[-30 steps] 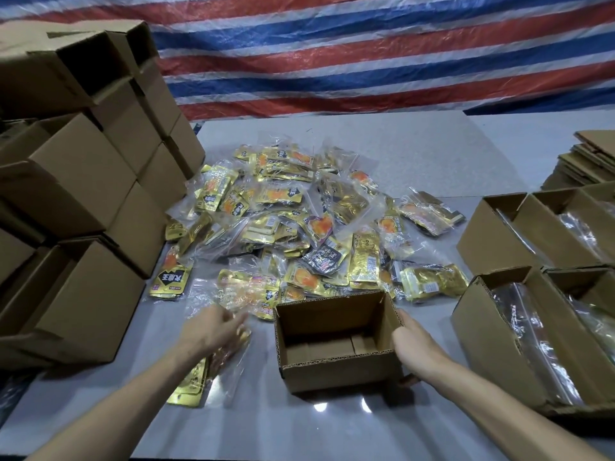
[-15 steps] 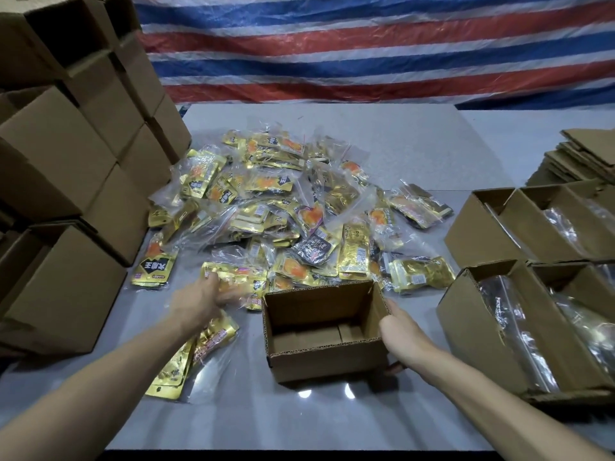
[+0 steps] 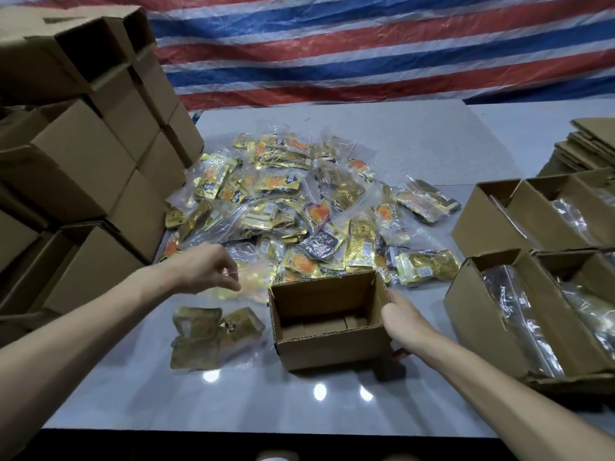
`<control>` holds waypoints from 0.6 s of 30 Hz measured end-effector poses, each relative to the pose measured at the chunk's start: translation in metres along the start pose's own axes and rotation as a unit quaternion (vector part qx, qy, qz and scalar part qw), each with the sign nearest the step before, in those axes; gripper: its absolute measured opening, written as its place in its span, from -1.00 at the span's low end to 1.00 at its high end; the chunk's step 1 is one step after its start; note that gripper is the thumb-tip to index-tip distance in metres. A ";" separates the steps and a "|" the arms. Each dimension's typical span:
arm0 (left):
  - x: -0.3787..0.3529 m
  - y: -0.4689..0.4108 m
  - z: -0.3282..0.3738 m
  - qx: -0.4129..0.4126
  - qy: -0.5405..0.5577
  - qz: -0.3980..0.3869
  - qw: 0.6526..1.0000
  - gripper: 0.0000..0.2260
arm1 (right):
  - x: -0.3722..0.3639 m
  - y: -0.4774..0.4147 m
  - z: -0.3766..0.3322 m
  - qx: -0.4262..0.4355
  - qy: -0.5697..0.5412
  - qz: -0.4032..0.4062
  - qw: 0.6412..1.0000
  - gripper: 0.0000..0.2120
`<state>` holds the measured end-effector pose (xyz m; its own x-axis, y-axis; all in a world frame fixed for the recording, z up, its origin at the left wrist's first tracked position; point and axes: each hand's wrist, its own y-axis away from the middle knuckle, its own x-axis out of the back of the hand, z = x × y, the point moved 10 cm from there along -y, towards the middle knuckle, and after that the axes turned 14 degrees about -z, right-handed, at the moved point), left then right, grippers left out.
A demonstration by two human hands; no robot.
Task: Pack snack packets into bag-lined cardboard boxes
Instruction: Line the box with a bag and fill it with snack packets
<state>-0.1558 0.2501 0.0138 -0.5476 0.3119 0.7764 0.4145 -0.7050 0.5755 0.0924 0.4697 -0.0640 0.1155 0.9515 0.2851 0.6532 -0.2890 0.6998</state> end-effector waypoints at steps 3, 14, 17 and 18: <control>0.018 0.018 0.019 -0.038 0.034 0.046 0.998 -0.74 | 0.000 0.001 -0.002 0.012 0.006 0.002 1.000 -0.42; 0.099 0.098 0.082 -0.119 0.055 0.210 0.969 -0.70 | 0.004 0.010 -0.013 0.013 -0.017 -0.012 1.000 -0.50; 0.118 0.118 0.106 -0.145 0.018 0.237 0.961 -0.66 | 0.016 0.019 -0.031 0.051 0.017 0.047 0.997 -0.10; 0.123 0.124 0.115 -0.154 0.005 0.247 0.957 -0.63 | 0.021 0.026 -0.043 0.082 0.030 0.075 0.993 -0.07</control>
<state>-0.0885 0.2738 0.2105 -0.3487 -0.1131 0.9304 0.3914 -0.9196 0.0349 0.0793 0.4780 -0.0117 0.1780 0.8898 0.4202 0.7462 -0.4004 0.5318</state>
